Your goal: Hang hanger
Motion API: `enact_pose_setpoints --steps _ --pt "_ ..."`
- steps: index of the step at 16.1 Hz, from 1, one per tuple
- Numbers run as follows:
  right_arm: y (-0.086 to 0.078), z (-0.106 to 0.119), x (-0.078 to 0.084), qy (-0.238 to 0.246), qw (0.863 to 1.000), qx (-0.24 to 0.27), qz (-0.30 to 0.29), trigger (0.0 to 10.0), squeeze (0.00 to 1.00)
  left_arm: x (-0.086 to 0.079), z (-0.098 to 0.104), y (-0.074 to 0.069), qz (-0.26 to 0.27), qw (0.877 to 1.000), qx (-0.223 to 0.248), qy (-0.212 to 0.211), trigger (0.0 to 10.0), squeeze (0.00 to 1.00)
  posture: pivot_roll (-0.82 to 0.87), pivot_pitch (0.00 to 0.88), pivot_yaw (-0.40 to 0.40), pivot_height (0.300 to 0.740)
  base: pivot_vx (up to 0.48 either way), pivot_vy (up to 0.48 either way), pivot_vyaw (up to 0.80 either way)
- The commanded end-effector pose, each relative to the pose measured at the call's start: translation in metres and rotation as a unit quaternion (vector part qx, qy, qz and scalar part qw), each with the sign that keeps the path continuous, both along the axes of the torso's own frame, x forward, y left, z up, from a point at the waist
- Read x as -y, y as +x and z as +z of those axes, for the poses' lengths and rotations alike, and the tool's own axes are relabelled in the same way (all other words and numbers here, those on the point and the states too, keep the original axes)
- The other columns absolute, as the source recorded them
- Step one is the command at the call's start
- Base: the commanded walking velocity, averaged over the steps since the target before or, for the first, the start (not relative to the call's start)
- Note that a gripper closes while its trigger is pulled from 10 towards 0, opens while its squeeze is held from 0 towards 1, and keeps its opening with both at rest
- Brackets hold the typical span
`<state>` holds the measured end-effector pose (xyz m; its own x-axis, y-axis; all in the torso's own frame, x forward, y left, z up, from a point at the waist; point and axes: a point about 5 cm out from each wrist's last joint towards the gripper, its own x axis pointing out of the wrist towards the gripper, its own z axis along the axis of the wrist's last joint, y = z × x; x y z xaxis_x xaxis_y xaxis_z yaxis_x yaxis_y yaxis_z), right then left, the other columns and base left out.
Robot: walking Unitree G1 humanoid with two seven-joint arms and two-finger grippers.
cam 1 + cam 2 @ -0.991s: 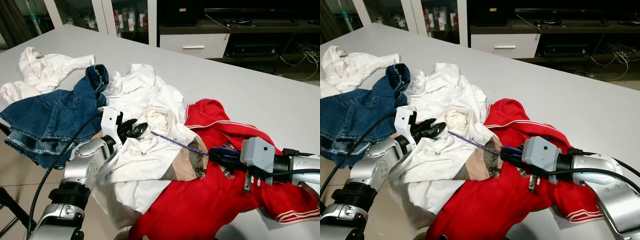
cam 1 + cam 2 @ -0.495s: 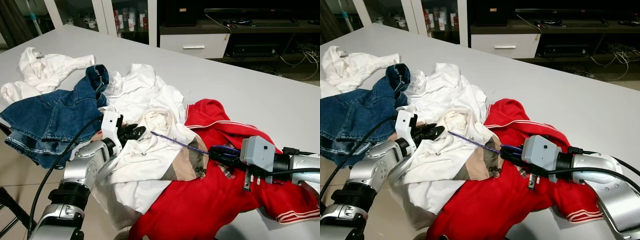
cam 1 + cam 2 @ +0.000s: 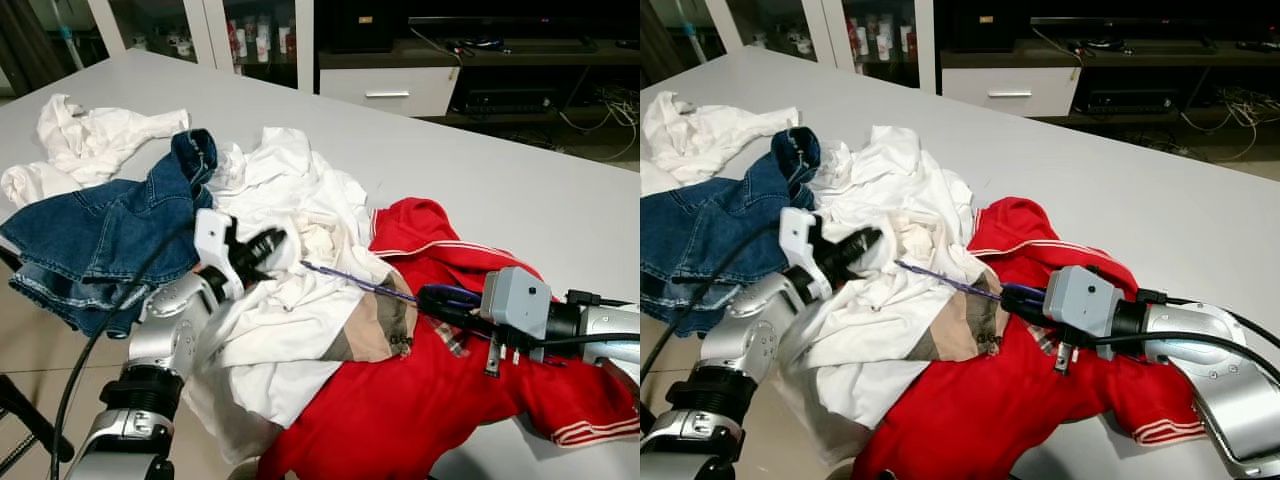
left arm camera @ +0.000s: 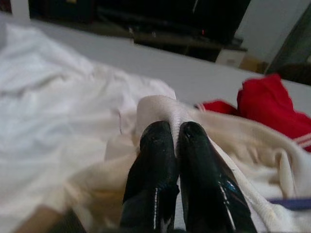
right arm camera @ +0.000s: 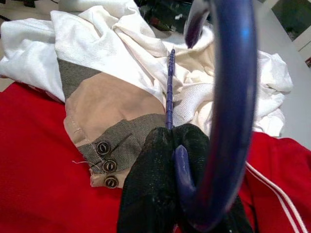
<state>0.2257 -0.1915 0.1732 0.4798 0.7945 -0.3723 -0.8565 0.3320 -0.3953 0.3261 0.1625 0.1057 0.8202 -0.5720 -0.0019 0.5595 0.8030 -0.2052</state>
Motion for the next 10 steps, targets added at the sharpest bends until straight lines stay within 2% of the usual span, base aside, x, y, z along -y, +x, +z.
enact_pose_setpoints --steps 1,2,4,6,10 --pt "0.004 0.005 0.006 -0.005 1.0 0.013 -0.019 10.0 0.0 -0.002 0.014 0.004 0.003 0.999 0.038 -0.007 0.0 0.0 0.03 0.002 0.029 0.74 0.0 0.0 0.0" --pt "0.007 0.008 0.01 -0.007 0.999 0.025 -0.031 10.0 0.0 -0.006 0.022 0.007 0.012 0.998 0.065 -0.011 0.0 0.0 0.03 0.001 0.029 0.74 0.0 0.0 0.0" --pt "0.008 0.008 0.011 -0.008 0.999 0.027 -0.034 10.0 0.0 -0.007 0.024 0.007 0.014 0.997 0.07 -0.012 0.0 0.0 0.03 0.001 0.029 0.74 0.0 0.0 0.0" --pt "0.02 0.021 0.017 -0.011 0.996 0.069 -0.062 10.0 0.0 -0.013 0.041 0.004 -0.005 0.99 0.144 -0.004 0.0 0.0 0.03 0.0 0.028 0.74 0.0 0.0 0.0" --pt "0.032 0.034 0.022 -0.029 0.994 0.094 -0.053 10.0 0.0 -0.009 0.043 -0.008 -0.065 0.983 0.17 0.004 0.0 0.0 0.04 0.0 0.027 0.74 0.0 0.0 0.0"
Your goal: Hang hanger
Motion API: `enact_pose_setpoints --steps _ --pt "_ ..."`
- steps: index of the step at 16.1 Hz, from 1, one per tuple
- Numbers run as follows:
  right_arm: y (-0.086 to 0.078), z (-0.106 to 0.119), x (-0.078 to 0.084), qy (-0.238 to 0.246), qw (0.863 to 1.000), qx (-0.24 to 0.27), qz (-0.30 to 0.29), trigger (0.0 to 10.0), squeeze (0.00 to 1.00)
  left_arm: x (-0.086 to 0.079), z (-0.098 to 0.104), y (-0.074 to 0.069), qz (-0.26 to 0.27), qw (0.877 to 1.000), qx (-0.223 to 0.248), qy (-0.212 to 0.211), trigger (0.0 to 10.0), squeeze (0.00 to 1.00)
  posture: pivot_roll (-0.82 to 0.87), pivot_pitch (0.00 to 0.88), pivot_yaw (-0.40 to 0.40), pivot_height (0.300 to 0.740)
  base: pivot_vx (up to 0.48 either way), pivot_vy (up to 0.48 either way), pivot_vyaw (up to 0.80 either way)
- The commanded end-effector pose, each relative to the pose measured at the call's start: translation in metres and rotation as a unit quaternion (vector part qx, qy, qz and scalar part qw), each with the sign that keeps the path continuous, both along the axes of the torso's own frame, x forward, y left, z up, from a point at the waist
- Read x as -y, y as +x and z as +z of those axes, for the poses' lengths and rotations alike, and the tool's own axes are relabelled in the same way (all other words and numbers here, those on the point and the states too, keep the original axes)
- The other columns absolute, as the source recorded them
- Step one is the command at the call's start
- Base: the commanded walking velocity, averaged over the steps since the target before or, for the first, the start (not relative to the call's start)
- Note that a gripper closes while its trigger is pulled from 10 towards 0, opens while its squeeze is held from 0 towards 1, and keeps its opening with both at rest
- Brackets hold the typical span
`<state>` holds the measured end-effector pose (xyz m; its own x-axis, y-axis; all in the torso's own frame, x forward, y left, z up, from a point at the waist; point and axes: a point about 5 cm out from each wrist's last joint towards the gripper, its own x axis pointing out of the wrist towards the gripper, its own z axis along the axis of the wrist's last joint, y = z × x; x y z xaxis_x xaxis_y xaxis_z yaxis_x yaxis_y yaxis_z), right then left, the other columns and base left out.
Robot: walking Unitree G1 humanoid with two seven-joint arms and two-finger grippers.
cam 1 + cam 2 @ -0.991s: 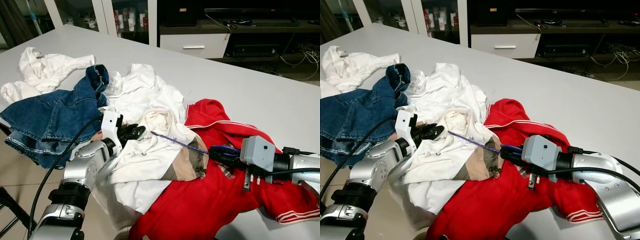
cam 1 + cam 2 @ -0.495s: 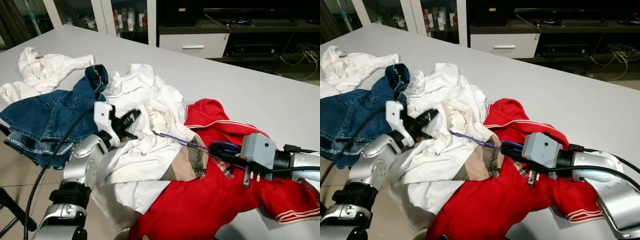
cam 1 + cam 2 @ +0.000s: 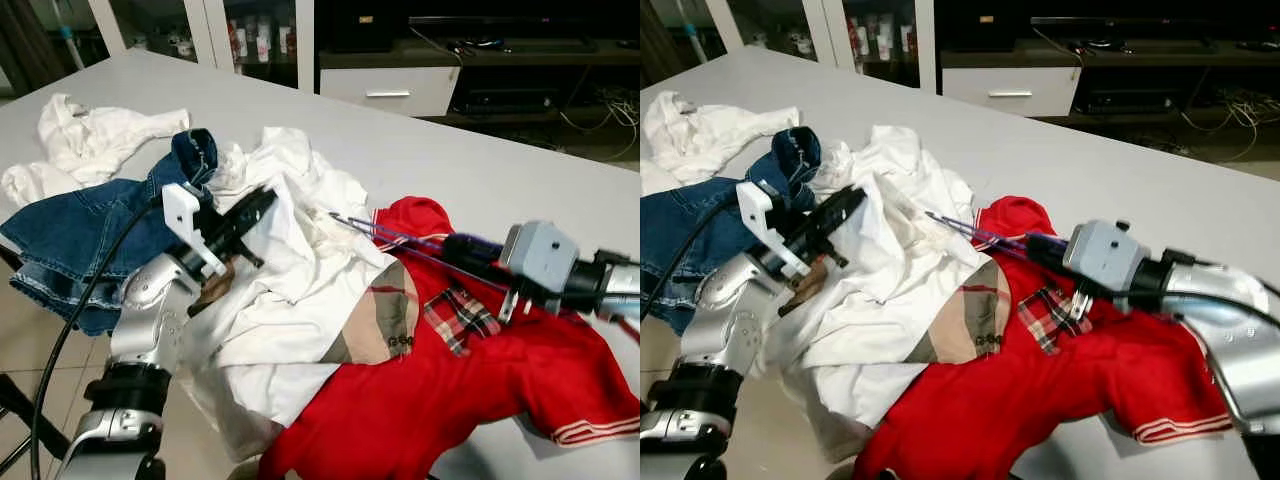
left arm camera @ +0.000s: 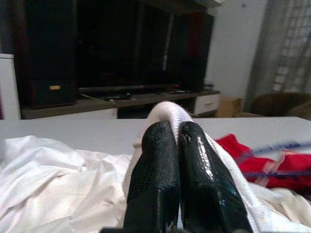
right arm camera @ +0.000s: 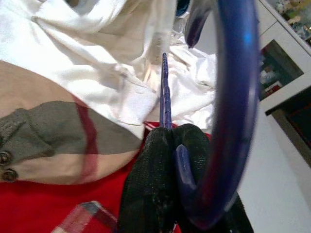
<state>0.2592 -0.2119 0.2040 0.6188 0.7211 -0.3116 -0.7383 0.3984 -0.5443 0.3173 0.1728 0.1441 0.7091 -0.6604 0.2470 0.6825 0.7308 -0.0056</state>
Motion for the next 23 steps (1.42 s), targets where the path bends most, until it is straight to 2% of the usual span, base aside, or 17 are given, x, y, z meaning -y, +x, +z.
enact_pose_setpoints --steps 1,5,8,9,15,17,23 --pt "0.003 0.011 0.002 -0.017 1.0 0.014 0.013 10.0 0.0 0.002 0.003 -0.002 -0.017 1.0 0.014 0.017 0.0 0.0 0.05 0.0 0.024 0.74 0.0 0.0 0.0" --pt "0.005 0.018 -0.006 -0.033 0.996 -0.024 0.085 10.0 0.0 0.004 0.004 -0.005 -0.021 0.998 0.035 0.044 0.0 0.0 0.06 0.0 0.02 0.74 0.0 0.0 0.0" --pt "0.006 0.023 0.003 -0.053 0.992 -0.05 0.104 10.0 0.0 0.001 0.004 -0.006 -0.021 0.998 0.037 0.047 0.0 0.0 0.06 0.0 0.02 0.74 0.0 0.0 0.0" --pt "0.007 0.025 0.001 -0.053 0.991 -0.049 0.113 10.0 0.0 0.001 0.005 -0.007 -0.024 0.998 0.04 0.05 0.0 0.0 0.06 0.0 0.022 0.74 0.0 0.0 0.0" --pt "0.016 0.009 -0.04 -0.004 0.983 -0.063 0.175 10.0 0.0 0.016 0.012 -0.008 -0.063 0.994 0.066 0.059 0.0 0.0 0.06 0.002 0.028 0.74 0.0 0.0 0.0" --pt "0.02 0.006 -0.047 0.0 0.981 -0.064 0.183 10.0 0.0 0.019 0.015 -0.008 -0.073 0.993 0.073 0.062 0.0 0.0 0.05 0.003 0.031 0.74 0.0 0.0 0.0" --pt "0.02 0.006 -0.047 0.0 0.981 -0.064 0.183 10.0 0.0 0.019 0.015 -0.008 -0.073 0.993 0.073 0.062 0.0 0.0 0.05 0.003 0.031 0.74 0.0 0.0 0.0"
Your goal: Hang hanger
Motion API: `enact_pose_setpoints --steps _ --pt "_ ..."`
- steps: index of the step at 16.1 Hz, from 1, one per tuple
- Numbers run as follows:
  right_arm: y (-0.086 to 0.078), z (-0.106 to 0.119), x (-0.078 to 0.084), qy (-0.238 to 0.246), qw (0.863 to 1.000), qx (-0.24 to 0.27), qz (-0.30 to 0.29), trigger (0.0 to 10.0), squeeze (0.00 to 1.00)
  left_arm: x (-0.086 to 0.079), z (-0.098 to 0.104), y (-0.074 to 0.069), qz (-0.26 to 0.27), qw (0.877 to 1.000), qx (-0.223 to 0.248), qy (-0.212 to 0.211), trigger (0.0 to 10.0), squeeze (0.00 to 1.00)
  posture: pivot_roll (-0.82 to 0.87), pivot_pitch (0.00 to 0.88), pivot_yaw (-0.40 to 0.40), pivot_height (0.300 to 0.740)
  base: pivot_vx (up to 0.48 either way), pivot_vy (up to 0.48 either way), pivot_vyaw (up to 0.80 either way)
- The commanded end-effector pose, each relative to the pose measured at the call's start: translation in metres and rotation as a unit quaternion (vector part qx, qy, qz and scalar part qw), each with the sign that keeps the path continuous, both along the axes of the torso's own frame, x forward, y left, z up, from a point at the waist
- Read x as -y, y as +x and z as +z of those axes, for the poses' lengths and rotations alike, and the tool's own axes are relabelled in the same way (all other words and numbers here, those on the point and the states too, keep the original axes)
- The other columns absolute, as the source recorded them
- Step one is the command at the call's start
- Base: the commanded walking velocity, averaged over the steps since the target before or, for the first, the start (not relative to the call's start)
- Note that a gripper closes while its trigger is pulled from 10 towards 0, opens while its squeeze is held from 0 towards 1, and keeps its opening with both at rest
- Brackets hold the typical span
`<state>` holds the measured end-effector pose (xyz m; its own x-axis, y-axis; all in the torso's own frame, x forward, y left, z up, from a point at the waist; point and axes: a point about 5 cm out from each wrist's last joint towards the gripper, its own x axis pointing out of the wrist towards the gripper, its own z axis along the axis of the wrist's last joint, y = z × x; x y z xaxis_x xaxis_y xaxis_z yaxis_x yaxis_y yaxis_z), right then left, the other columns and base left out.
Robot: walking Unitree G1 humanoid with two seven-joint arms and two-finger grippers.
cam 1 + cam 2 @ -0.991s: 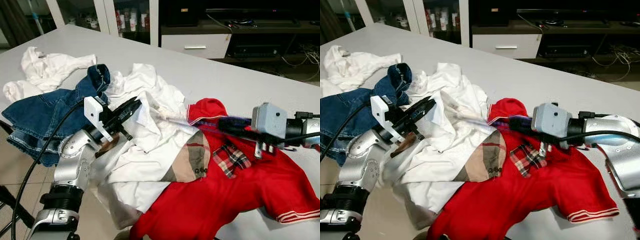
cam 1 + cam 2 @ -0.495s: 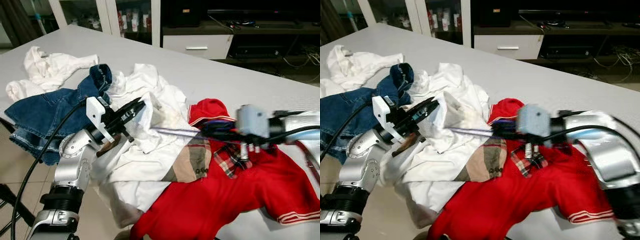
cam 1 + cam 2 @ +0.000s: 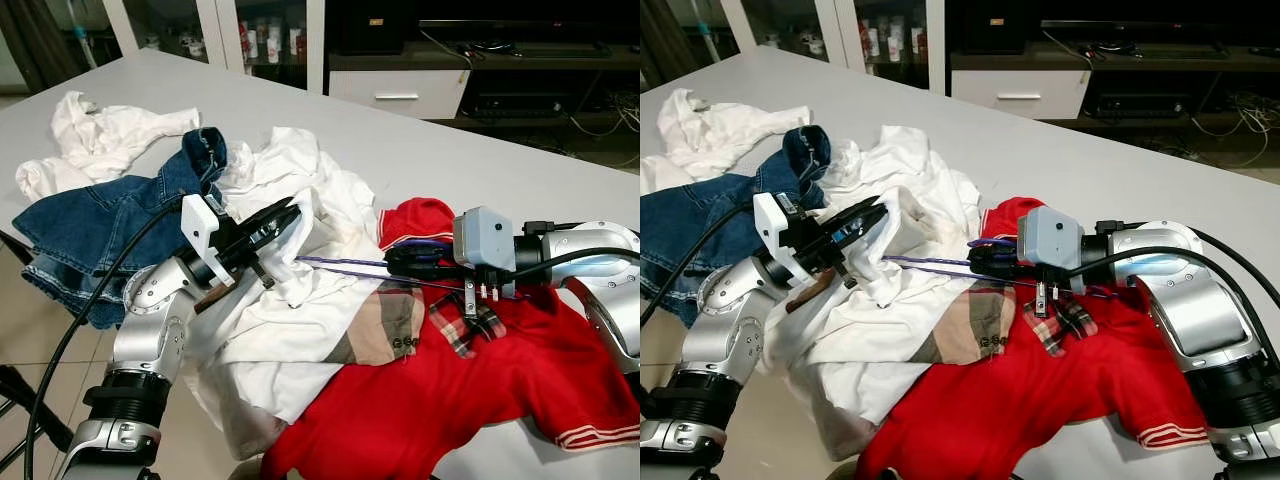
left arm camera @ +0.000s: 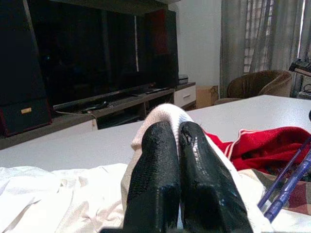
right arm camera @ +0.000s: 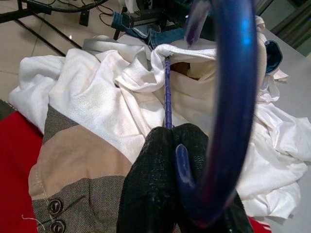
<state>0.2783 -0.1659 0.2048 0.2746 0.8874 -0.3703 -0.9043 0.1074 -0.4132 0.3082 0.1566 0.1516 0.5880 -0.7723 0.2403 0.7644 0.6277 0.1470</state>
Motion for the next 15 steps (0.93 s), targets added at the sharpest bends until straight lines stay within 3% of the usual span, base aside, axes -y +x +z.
enact_pose_setpoints --steps 1,10,11,12,13,14,15 --pt "0.001 0.005 -0.001 -0.003 1.0 0.014 0.006 10.0 0.0 0.003 0.008 0.001 -0.008 1.0 0.019 0.008 0.0 0.0 0.05 0.003 0.031 0.74 0.0 0.0 0.0" --pt "0.001 0.005 -0.001 -0.003 1.0 0.014 0.006 10.0 0.0 0.003 0.008 0.001 -0.008 1.0 0.019 0.008 0.0 0.0 0.05 0.003 0.031 0.74 0.0 0.0 0.0" --pt "0.029 -0.023 0.004 0.029 0.992 -0.027 -0.121 10.0 0.0 0.016 0.033 -0.003 -0.03 0.997 0.067 0.004 0.0 0.0 0.07 0.0 0.022 0.74 0.0 0.0 0.0" --pt "0.03 -0.028 0.006 0.026 0.989 -0.023 -0.145 10.0 0.0 0.017 0.027 -0.004 -0.019 0.998 0.052 0.003 0.0 0.0 0.07 0.0 0.019 0.74 0.0 0.0 0.0" --pt "0.027 -0.031 0.007 0.026 0.987 -0.019 -0.156 10.0 0.0 0.017 0.015 -0.005 -0.003 1.0 0.025 -0.002 2.8 0.0 0.07 0.0 0.016 0.74 0.0 0.0 0.0" --pt "0.024 -0.034 0.007 0.027 0.986 -0.018 -0.161 10.0 0.0 0.018 0.007 -0.006 0.008 1.0 0.004 -0.009 4.9 0.0 0.07 0.0 0.016 0.74 0.0 0.0 0.0" --pt "0.022 -0.035 0.007 0.027 0.986 -0.018 -0.162 10.0 0.0 0.018 0.003 -0.007 0.013 1.0 -0.006 -0.012 4.9 0.0 0.06 0.0 0.014 0.74 0.0 0.0 0.0"
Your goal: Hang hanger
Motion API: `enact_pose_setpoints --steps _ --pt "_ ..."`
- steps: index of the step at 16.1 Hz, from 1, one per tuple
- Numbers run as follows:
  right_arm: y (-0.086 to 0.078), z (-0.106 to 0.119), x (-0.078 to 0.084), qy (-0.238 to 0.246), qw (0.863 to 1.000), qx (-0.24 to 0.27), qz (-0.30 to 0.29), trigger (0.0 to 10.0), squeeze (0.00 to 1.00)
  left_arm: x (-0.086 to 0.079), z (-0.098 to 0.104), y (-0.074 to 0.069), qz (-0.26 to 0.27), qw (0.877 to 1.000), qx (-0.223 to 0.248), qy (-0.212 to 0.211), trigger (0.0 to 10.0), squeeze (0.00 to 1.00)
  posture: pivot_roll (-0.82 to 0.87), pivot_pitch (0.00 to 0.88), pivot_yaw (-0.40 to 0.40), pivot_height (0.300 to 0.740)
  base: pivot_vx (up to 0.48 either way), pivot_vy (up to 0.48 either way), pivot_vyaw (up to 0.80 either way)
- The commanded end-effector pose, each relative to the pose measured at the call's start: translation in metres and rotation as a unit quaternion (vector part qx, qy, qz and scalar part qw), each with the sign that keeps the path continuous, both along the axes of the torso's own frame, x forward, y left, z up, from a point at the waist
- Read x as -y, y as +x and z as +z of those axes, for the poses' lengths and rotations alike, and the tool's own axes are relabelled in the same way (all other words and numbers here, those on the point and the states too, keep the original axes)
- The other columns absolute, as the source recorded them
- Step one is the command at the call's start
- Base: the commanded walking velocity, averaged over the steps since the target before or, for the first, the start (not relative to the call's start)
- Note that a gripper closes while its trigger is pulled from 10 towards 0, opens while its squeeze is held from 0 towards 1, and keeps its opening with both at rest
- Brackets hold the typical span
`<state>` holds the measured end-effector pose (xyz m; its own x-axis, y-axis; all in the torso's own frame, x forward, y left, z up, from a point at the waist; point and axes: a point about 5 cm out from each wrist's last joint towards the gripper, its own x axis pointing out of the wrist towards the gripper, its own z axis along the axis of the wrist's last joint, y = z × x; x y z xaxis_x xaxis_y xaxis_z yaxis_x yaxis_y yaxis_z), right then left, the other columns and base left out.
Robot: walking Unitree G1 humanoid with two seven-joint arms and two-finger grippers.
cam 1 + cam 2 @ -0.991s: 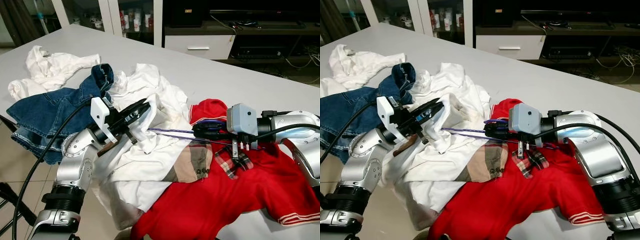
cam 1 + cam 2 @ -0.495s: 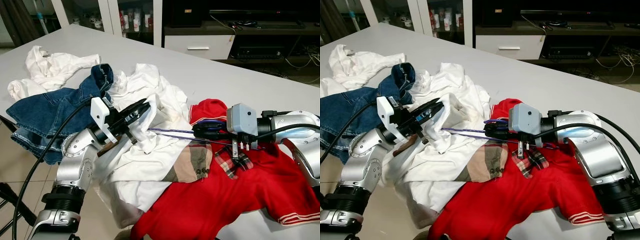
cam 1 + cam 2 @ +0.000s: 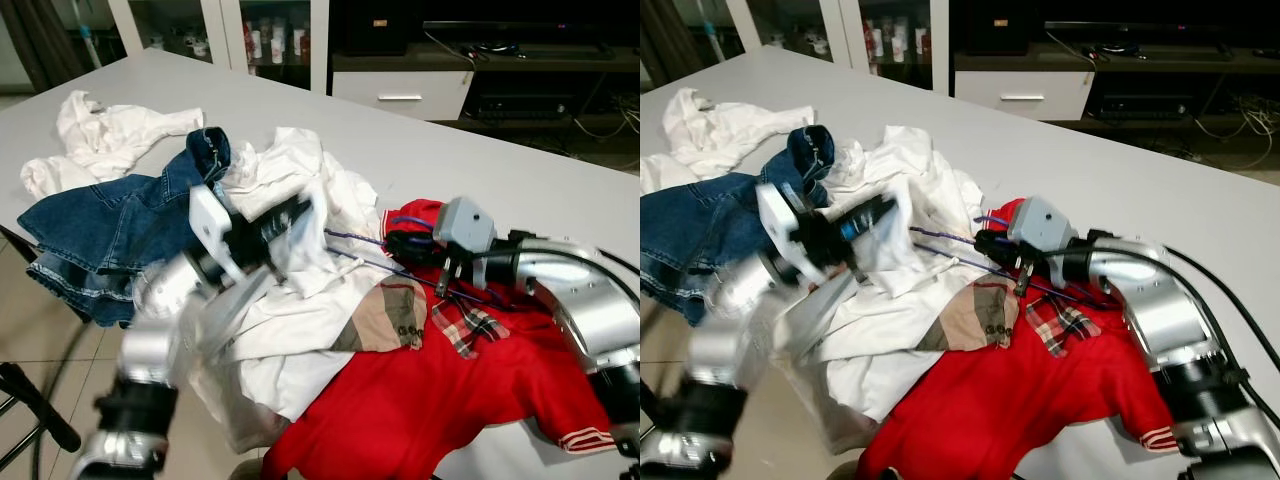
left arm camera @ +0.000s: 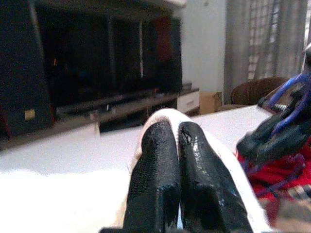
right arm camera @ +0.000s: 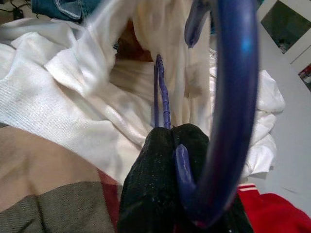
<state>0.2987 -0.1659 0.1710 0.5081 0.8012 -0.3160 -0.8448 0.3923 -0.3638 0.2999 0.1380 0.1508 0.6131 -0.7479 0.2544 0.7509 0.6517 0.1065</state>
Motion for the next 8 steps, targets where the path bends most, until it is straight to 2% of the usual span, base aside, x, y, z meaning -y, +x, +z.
enact_pose_setpoints --steps 1,3,6,8 --pt "-0.004 -0.004 0.007 -0.012 1.0 -0.002 -0.025 10.0 0.0 0.002 -0.006 0.0 0.013 1.0 -0.019 -0.001 10.0 0.0 0.06 0.0 0.014 0.74 0.0 0.0 0.0" --pt "-0.006 -0.008 0.003 0.004 0.999 -0.004 -0.038 10.0 0.0 0.009 -0.011 -0.004 0.01 1.0 -0.024 0.0 10.0 0.0 0.05 0.0 0.019 0.74 0.0 0.0 0.0" --pt "-0.008 -0.015 -0.006 0.018 0.998 -0.009 -0.052 10.0 0.0 0.019 0.0 -0.008 -0.014 1.0 0.009 0.007 10.0 0.0 0.04 0.0 0.022 0.74 0.0 0.0 0.0" --pt "-0.001 -0.009 -0.017 0.045 0.997 0.003 -0.066 10.0 0.0 0.027 0.009 -0.011 -0.039 0.998 0.04 0.034 10.0 0.0 0.04 0.0 0.023 0.74 0.0 0.0 0.0"
